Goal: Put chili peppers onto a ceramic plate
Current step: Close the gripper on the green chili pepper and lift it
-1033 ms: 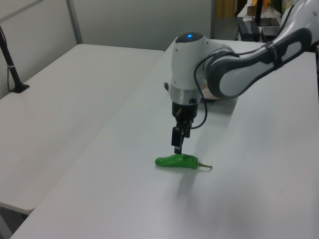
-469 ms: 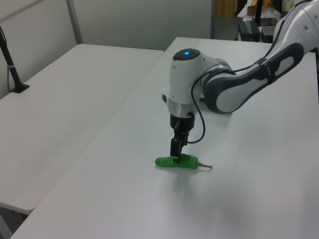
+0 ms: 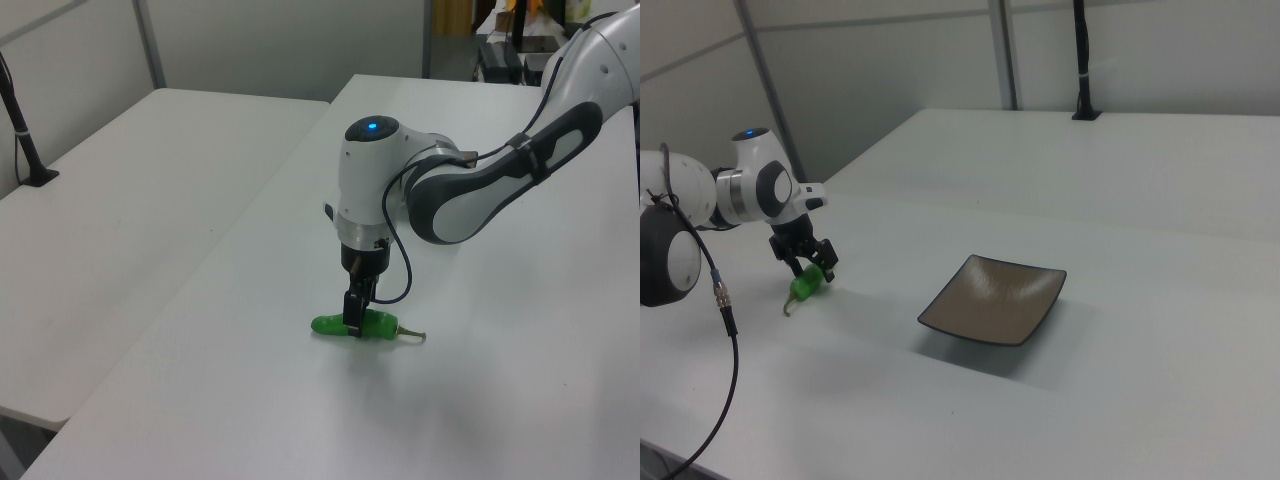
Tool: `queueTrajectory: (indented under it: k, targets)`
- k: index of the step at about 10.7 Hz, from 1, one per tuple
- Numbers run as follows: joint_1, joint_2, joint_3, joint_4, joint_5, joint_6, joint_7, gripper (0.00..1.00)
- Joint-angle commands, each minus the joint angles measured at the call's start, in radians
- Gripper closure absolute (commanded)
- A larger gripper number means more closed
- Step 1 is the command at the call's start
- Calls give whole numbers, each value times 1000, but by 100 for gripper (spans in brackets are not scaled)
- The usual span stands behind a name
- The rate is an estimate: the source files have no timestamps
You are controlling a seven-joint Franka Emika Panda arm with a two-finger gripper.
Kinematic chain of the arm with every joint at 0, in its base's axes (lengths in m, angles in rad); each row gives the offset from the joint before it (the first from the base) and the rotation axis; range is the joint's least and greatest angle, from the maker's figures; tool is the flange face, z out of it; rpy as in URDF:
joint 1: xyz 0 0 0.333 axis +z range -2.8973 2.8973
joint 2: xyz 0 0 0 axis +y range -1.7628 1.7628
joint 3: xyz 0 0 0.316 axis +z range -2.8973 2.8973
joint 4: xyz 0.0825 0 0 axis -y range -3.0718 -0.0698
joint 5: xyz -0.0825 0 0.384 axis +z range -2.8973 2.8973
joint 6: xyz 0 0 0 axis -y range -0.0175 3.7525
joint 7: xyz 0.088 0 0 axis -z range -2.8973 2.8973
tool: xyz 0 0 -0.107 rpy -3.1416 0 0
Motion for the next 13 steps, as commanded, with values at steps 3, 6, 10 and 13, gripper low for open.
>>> queueTrajectory:
  k: [3, 6, 10, 13]
  targets:
    - [9, -2, -2, -14, -17, 27, -2, 60]
    - [9, -16, -2, -12, -14, 14, -1, 92]
    - [-5, -147, -2, -12, 1, -86, -1, 93]
    - [-66, -265, -2, -12, 91, -196, -68, 93]
